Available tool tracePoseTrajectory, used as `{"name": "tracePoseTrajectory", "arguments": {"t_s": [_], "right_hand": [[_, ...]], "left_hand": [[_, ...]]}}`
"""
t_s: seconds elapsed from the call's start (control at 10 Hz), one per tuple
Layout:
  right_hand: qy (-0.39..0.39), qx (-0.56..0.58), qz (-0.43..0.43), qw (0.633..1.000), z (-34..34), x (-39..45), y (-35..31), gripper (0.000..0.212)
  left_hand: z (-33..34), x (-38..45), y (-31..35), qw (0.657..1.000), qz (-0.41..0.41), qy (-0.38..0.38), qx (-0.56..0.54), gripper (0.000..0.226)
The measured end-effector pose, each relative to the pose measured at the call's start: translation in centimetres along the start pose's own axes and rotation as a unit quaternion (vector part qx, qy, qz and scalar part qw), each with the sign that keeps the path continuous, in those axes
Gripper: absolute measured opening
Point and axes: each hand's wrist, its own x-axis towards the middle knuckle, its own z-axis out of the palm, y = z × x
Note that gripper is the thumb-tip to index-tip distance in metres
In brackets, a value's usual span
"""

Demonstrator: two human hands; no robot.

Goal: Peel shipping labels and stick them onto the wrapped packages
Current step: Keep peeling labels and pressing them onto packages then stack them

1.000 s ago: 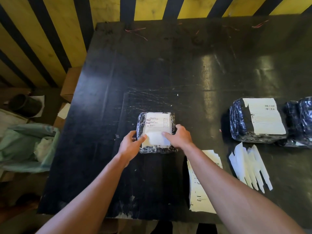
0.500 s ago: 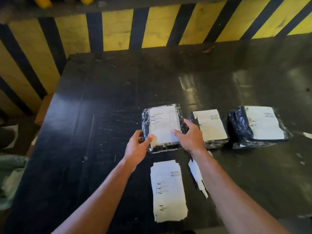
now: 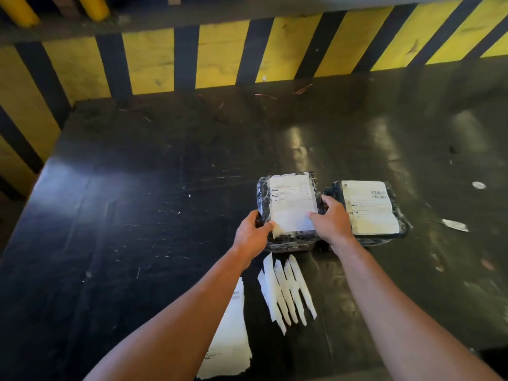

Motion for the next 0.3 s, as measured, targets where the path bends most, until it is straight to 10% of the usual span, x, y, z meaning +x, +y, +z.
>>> {"name": "tracePoseTrajectory", "arguments": {"t_s": [0.3], "right_hand": [[-0.037, -0.051, -0.050, 0.997, -1.5, -0.1, 3.2, 0.075]], "left_hand": [[0.5, -0.1, -1.0, 0.994, 0.030, 0.047, 0.094, 0.065]]}}
